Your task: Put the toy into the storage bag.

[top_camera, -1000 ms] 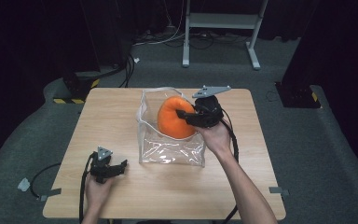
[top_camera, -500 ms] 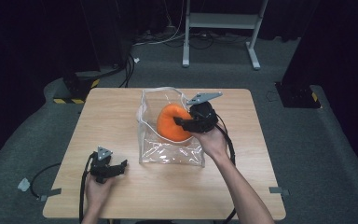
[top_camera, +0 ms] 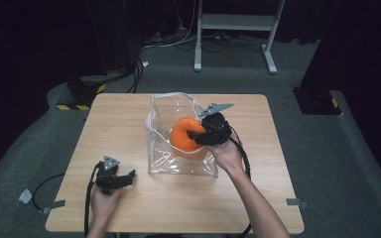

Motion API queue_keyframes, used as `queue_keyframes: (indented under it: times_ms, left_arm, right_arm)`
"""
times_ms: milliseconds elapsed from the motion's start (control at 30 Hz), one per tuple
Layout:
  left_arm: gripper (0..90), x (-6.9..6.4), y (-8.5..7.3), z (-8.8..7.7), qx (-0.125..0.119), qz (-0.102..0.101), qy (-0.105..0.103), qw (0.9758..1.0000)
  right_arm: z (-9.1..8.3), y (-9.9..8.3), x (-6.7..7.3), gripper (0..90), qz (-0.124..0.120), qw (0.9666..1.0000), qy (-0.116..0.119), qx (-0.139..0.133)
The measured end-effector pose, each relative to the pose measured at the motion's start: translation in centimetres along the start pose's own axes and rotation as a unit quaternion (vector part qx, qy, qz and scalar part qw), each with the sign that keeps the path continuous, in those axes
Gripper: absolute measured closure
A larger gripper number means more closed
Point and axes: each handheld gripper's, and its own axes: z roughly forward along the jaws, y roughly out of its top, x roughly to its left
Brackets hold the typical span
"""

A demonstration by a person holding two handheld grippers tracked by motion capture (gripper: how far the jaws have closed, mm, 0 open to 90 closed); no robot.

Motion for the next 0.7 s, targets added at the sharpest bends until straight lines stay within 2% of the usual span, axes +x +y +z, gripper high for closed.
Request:
queue_keyframes:
  times_ms: [133,333,700]
  left_arm:
    - [20.9,0.0,0.0,0.0,0.0,0.0,0.0,1.0]
    - [20.9,0.0,0.0,0.0,0.0,0.0,0.0,1.0]
    - [20.6,0.0,0.0,0.0,0.002,0.004,0.001,1.0]
  right_arm:
    - [0.3,-0.3,-0.1,54.8,0.002,0.9999,0.0,0.013]
    - [0.7,-0.3,0.2,54.5,-0.007,0.9997,-0.008,0.024]
    - [1.2,-0.5,-0.3,53.0,0.004,0.9992,-0.014,0.038]
